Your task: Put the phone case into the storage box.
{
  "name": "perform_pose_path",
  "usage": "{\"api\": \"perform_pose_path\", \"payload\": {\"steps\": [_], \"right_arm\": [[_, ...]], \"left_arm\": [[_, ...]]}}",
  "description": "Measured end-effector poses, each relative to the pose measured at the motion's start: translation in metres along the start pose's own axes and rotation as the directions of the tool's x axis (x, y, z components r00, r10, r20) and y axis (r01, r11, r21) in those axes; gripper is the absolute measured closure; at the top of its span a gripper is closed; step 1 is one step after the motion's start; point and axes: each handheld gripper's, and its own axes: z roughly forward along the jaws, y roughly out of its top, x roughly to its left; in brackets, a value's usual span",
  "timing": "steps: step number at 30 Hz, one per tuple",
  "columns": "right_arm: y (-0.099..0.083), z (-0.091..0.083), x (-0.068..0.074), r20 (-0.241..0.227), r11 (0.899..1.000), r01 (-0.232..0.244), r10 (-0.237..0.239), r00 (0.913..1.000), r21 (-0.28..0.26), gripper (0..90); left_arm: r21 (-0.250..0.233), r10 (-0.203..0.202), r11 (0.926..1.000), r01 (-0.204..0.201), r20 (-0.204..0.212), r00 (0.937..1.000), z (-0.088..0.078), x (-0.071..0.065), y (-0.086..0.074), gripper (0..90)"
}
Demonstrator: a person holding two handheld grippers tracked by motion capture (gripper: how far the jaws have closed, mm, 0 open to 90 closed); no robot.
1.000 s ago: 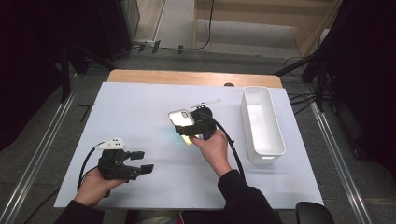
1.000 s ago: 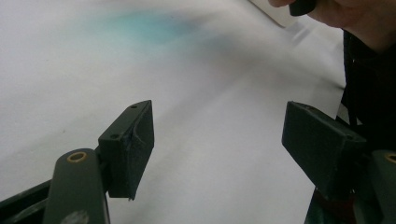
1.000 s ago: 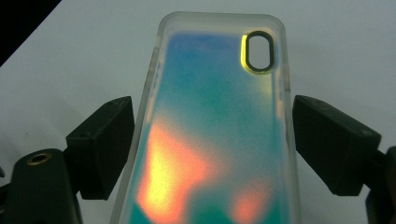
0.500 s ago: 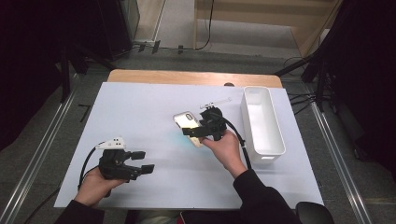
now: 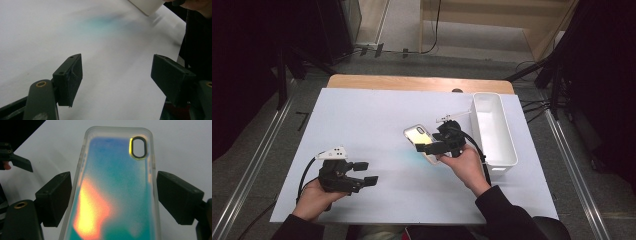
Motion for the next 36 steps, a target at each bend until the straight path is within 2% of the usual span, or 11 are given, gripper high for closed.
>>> {"api": "perform_pose_path", "payload": {"steps": [5, 7, 9, 11, 16, 18, 24, 33, 36], "right_arm": [[-0.008, -0.010, 0.001, -0.004, 1.000, 0.013, -0.013, 0.9999, -0.005, 14.5], [-0.012, -0.014, -0.001, -0.016, 1.000, 0.001, -0.001, 0.9999, -0.013, 14.5], [-0.016, -0.018, -0.004, -0.010, 1.000, -0.007, 0.007, 0.9999, -0.015, 14.5], [-0.020, -0.020, -0.006, -0.008, 1.000, -0.013, 0.013, 0.9999, -0.017, 14.5], [-0.029, -0.023, -0.009, -0.019, 0.999, -0.034, 0.034, 0.9993, -0.016, 14.5], [-0.032, -0.023, -0.009, -0.015, 0.999, -0.030, 0.029, 0.9995, -0.017, 14.5], [-0.036, -0.023, -0.008, -0.029, 0.997, -0.057, 0.056, 0.9980, -0.045, 14.5], [-0.038, -0.018, -0.006, -0.033, 0.993, -0.079, 0.076, 0.9966, -0.084, 14.5], [-0.039, -0.017, -0.006, -0.028, 0.992, -0.085, 0.082, 0.9962, -0.094, 14.5]], "left_arm": [[-0.002, -0.021, 0.9998, 0.021, 0.025, 0.9995, 0.001, 0.000, 0.003, 25.5], [-0.003, -0.028, 0.9996, 0.028, 0.030, 0.9991, 0.002, 0.000, 0.004, 25.5], [0.003, -0.026, 0.9997, 0.026, 0.024, 0.9994, 0.003, -0.001, 0.005, 25.5], [0.009, -0.040, 0.9992, 0.040, 0.027, 0.9988, 0.005, -0.001, 0.007, 25.5], [-0.034, -0.039, 0.9986, 0.041, 0.045, 0.9982, 0.005, -0.003, 0.013, 25.8], [-0.034, -0.046, 0.9982, 0.048, 0.056, 0.9974, 0.006, -0.004, 0.016, 25.8], [0.014, -0.082, 0.9966, 0.082, 0.065, 0.9945, 0.012, -0.003, 0.027, 25.2], [0.016, -0.113, 0.9936, 0.112, 0.067, 0.9913, 0.015, 0.000, 0.042, 25.0], [0.022, -0.119, 0.9928, 0.118, 0.054, 0.9914, 0.016, 0.000, 0.048, 19.8]]}}
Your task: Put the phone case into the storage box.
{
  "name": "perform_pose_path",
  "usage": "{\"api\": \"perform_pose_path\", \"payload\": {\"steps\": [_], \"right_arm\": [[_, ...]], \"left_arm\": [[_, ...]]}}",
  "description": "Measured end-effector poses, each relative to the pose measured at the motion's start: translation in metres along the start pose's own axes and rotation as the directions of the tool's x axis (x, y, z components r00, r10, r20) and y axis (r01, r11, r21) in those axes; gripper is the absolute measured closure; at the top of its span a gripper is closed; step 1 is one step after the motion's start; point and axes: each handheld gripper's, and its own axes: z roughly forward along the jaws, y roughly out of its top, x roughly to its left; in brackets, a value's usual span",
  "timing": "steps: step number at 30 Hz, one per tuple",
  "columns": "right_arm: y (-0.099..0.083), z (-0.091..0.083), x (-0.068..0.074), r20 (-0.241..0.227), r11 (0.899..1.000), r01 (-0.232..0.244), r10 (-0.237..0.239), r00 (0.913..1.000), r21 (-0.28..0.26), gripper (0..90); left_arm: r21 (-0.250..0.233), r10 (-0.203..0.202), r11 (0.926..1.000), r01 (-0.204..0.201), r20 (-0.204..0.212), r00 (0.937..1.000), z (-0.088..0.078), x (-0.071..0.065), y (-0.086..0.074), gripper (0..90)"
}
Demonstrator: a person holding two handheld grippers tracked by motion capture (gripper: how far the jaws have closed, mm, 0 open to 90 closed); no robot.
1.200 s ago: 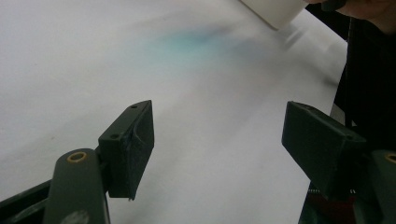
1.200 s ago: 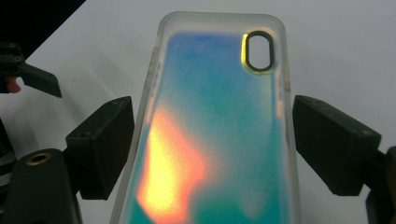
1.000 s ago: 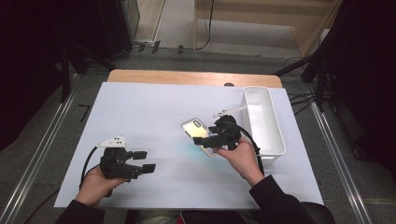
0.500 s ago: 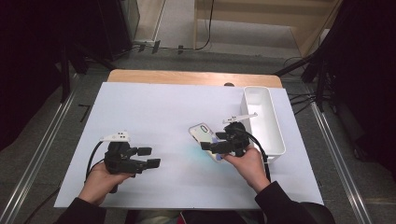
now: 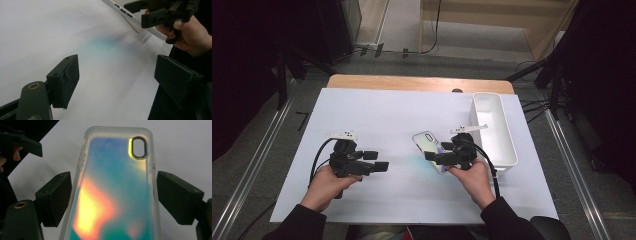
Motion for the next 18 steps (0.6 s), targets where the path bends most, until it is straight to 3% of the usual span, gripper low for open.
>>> {"api": "perform_pose_path", "payload": {"steps": [16, 18], "right_arm": [[-0.002, 0.008, 0.003, 0.021, 0.999, -0.021, 0.022, 0.9995, -0.042, 14.5], [-0.003, 0.008, 0.004, 0.023, 0.999, -0.026, 0.027, 0.9994, -0.045, 14.4]], "left_arm": [[0.016, -0.034, 0.9993, 0.034, -0.011, 0.9994, 0.006, -0.002, 0.023, 18.1], [0.024, -0.023, 0.9994, 0.023, -0.008, 0.9997, 0.006, -0.003, 0.026, 23.3]]}}
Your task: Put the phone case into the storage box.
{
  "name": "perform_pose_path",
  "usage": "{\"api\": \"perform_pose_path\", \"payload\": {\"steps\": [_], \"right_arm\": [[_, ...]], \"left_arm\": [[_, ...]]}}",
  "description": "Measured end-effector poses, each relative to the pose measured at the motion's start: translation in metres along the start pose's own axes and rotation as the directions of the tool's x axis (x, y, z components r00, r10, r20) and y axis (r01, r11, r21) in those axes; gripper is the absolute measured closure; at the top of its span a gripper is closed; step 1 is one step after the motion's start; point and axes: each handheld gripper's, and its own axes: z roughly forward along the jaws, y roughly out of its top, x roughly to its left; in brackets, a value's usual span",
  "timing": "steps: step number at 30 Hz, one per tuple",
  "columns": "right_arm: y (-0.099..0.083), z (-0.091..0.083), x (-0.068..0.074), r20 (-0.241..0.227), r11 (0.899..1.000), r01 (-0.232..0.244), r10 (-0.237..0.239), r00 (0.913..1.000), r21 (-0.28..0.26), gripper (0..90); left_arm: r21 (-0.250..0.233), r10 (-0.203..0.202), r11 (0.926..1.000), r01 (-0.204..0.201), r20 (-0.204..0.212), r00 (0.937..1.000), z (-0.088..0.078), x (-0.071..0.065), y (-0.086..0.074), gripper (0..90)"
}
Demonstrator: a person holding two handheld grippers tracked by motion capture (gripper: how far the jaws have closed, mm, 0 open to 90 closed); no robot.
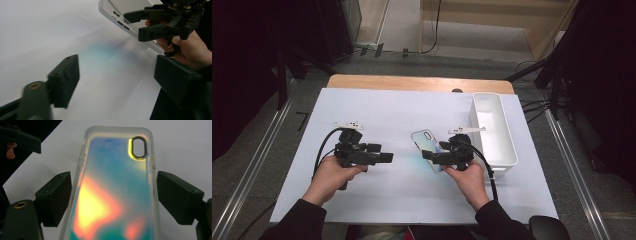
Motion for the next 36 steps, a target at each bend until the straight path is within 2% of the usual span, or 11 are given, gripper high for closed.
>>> {"api": "perform_pose_path", "payload": {"steps": [1, 15, 18, 28, 36], "right_arm": [[-0.001, 0.001, 0.000, 0.003, 1.000, -0.001, 0.001, 1.0000, -0.006, 14.5], [-0.004, 0.007, 0.004, 0.038, 1.000, -0.003, 0.004, 0.9993, -0.030, 14.4], [-0.005, 0.009, 0.004, 0.038, 0.999, -0.023, 0.024, 0.9990, -0.035, 14.4], [-0.007, 0.016, 0.012, 0.055, 0.998, -0.032, 0.035, 0.9979, -0.062, 14.4], [-0.008, 0.023, 0.017, 0.068, 0.995, -0.037, 0.043, 0.9968, -0.090, 14.5]], "left_arm": [[0.000, -0.003, 1.0000, 0.003, 0.008, 1.0000, 0.000, 0.000, 0.002, 23.2], [0.024, -0.010, 0.9997, 0.011, -0.038, 0.9992, 0.007, -0.003, 0.020, 23.2], [0.024, -0.029, 0.9993, 0.030, -0.038, 0.9988, 0.010, -0.003, 0.024, 24.5], [0.018, -0.084, 0.9962, 0.085, -0.052, 0.9951, 0.015, 0.003, 0.037, 25.7], [0.004, -0.070, 0.9975, 0.071, -0.082, 0.9941, 0.018, 0.001, 0.045, 25.8]]}}
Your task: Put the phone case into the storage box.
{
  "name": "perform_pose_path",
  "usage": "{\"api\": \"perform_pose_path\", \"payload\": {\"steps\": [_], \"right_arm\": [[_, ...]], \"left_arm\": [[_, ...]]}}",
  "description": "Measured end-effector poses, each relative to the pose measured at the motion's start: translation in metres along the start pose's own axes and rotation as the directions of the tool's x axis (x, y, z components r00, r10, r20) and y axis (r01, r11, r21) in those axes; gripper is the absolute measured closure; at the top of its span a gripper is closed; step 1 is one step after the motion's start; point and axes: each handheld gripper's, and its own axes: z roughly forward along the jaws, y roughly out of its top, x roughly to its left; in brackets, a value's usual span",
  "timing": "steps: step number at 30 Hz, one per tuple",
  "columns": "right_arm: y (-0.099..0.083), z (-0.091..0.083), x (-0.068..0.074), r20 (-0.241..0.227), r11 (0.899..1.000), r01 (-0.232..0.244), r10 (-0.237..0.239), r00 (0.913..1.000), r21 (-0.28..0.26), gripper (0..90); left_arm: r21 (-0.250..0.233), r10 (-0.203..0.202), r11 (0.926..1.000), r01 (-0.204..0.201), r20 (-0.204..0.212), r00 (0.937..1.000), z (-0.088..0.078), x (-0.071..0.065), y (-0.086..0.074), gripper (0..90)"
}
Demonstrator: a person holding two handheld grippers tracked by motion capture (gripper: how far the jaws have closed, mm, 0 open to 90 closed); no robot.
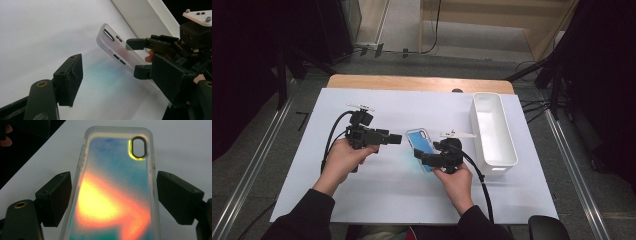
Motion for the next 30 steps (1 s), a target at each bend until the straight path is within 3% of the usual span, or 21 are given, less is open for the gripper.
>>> {"api": "perform_pose_path", "payload": {"steps": [7, 18, 30], "right_arm": [[-0.002, 0.004, 0.003, -0.005, 1.000, -0.002, 0.002, 1.0000, -0.021, 14.4], [-0.008, 0.009, 0.006, -0.020, 0.995, -0.064, 0.063, 0.9978, -0.074, 14.4], [-0.013, 0.019, 0.016, -0.034, 0.986, -0.117, 0.114, 0.9929, -0.120, 14.4]], "left_arm": [[0.006, 0.004, 1.0000, -0.004, -0.025, 0.9997, 0.003, 0.001, 0.004, 25.7], [0.010, -0.003, 0.9999, 0.004, -0.042, 0.9991, 0.008, 0.000, 0.018, 25.9], [0.010, -0.030, 0.9995, 0.031, -0.067, 0.9973, 0.017, 0.000, 0.020, 28.2]]}}
